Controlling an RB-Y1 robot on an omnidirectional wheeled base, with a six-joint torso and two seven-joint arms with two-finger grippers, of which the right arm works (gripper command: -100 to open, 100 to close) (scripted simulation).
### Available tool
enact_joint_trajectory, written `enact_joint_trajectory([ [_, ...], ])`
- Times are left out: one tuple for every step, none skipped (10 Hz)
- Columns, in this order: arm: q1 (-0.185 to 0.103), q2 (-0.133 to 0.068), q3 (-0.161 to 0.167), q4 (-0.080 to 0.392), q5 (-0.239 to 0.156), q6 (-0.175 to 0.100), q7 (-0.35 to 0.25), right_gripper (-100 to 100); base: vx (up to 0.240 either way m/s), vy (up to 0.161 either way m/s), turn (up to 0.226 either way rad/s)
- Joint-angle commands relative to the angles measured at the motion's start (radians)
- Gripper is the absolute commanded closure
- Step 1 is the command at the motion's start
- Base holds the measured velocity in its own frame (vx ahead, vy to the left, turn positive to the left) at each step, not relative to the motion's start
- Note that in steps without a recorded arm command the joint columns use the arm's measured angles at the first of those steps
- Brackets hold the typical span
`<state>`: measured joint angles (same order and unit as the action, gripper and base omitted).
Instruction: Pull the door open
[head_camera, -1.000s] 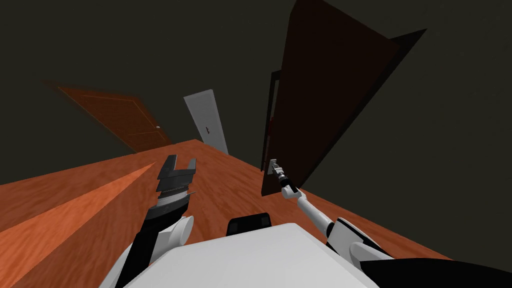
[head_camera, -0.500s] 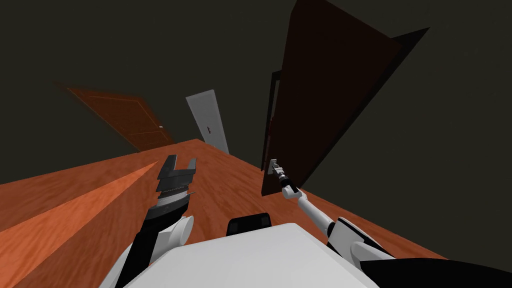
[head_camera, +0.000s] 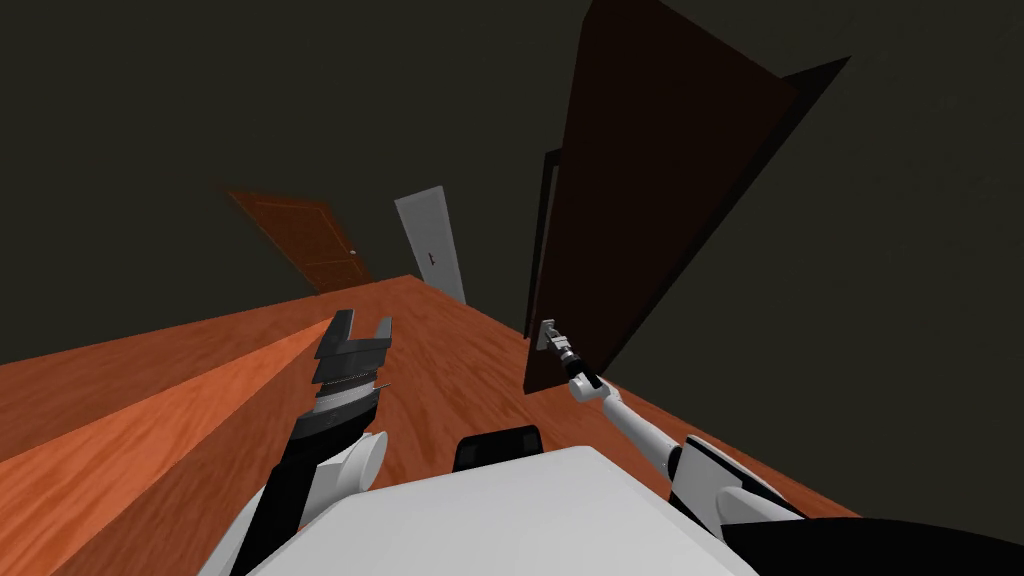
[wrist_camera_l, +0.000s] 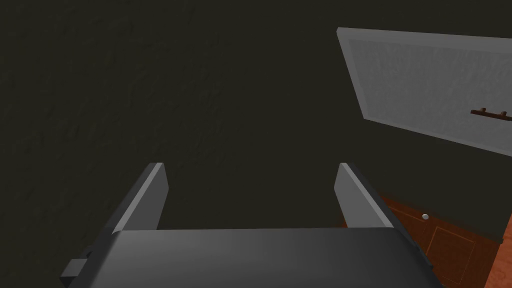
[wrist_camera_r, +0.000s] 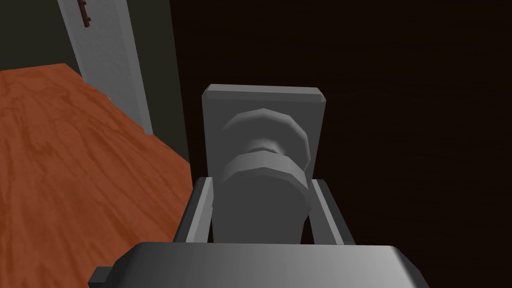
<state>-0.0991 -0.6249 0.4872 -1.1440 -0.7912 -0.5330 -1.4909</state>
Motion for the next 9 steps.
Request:
enact_joint_trajectory([
  [0.002,-0.024,0.022,-0.007,0.002,-0.017,-0.028,100,-0.167,-0.123,0.131],
  [0.004,-0.04,0.034,-0.011,0.003,-0.025,-0.043,100,-0.217,-0.126,0.16],
  [0.007,-0.053,0.046,-0.015,0.004,-0.031,-0.056,100,-0.206,-0.098,0.149],
  [0.009,-0.067,0.057,-0.019,0.005,-0.038,-0.07,100,-0.193,-0.098,0.117],
  [0.007,-0.058,0.05,-0.014,0.004,-0.03,-0.06,100,-0.086,-0.045,0.033],
  [0.014,-0.075,0.069,-0.019,0.008,-0.044,-0.078,100,-0.111,-0.07,0.089],
  [0.017,-0.088,0.08,-0.023,0.011,-0.055,-0.09,100,-0.182,-0.103,0.161],
  [0.019,-0.096,0.087,-0.025,0.012,-0.061,-0.097,100,-0.169,-0.107,0.097],
  [0.023,-0.112,0.101,-0.03,0.015,-0.075,-0.111,100,-0.168,-0.11,0.1],
])
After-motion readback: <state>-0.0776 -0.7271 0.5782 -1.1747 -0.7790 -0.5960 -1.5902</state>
